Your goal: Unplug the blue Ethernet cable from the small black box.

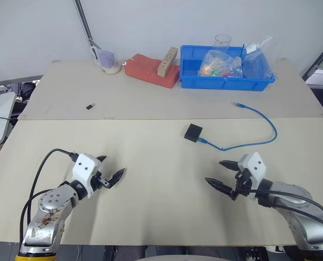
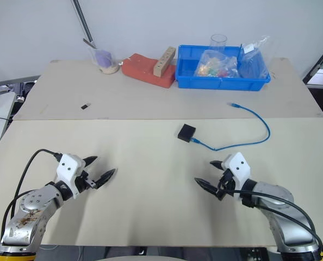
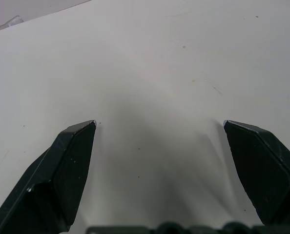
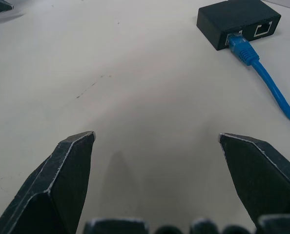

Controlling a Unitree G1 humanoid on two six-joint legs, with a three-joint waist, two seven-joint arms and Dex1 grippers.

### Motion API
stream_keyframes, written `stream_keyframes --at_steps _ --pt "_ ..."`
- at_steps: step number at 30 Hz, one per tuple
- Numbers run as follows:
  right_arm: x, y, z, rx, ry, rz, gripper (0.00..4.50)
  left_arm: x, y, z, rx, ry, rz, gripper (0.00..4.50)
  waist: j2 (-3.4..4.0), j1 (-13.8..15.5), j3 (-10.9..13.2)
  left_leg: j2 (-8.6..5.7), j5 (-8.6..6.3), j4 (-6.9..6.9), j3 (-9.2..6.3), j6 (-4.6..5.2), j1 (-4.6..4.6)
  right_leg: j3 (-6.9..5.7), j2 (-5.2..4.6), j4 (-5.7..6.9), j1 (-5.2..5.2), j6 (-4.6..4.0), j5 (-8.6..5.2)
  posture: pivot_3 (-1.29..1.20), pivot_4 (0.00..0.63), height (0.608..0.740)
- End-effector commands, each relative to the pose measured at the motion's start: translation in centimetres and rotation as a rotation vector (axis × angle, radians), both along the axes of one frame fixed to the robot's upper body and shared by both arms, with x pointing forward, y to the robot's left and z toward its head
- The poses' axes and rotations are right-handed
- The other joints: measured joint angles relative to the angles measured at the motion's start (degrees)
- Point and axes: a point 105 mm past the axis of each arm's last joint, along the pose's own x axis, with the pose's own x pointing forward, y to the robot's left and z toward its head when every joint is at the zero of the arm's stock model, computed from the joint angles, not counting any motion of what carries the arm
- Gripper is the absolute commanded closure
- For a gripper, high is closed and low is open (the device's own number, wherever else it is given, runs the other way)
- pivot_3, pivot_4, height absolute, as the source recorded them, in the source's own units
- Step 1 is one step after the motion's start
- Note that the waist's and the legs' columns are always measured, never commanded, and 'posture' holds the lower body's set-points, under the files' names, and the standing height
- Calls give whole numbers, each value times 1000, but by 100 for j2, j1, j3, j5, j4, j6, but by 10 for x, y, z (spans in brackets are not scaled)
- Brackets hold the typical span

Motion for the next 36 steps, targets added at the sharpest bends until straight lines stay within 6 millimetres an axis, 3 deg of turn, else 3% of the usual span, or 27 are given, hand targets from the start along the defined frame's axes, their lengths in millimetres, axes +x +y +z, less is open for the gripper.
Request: stream_keyframes --at_steps 1,6,10,20,27,28,36 --pt "7 -2 18 -9 -71 9 0 0 -12 17 -28 -50 -78 51 0 0 0 0 0 0 0 0 0 0 0 0 0 0 0 0 150 740" --pt "35 -16 46 -78 -120 36 0 -2 -70 70 -76 -168 -424 51 -2 8 2 -4 1 8 3 -1 -2 1 -1 2 2 0 0 0 150 740" --pt "59 -17 46 -133 -80 93 0 -2 -96 94 -73 -210 -604 51 -2 -1 1 -4 1 7 4 0 2 -2 4 -3 10 0 0 0 150 740" --pt "118 14 24 -151 18 178 0 -3 -96 101 -20 -208 -725 51 -3 -172 4 2 1 3 5 1 10 0 10 4 6 -1 0 0 150 740" --pt "139 24 16 -180 46 200 0 -6 -91 105 -11 -223 -686 51 -2 -150 4 0 2 10 3 1 5 -2 3 4 5 -1 0 0 150 740" --pt "139 24 15 -185 49 209 550 -6 -90 105 -10 -222 -676 0 -2 -151 4 0 2 11 3 1 7 -1 3 4 6 -1 0 0 150 740" --pt "136 19 9 -206 73 253 3310 -9 -86 103 -8 -206 -650 0 -1 -155 3 4 1 6 2 1 10 -2 5 7 6 -1 0 0 150 740"
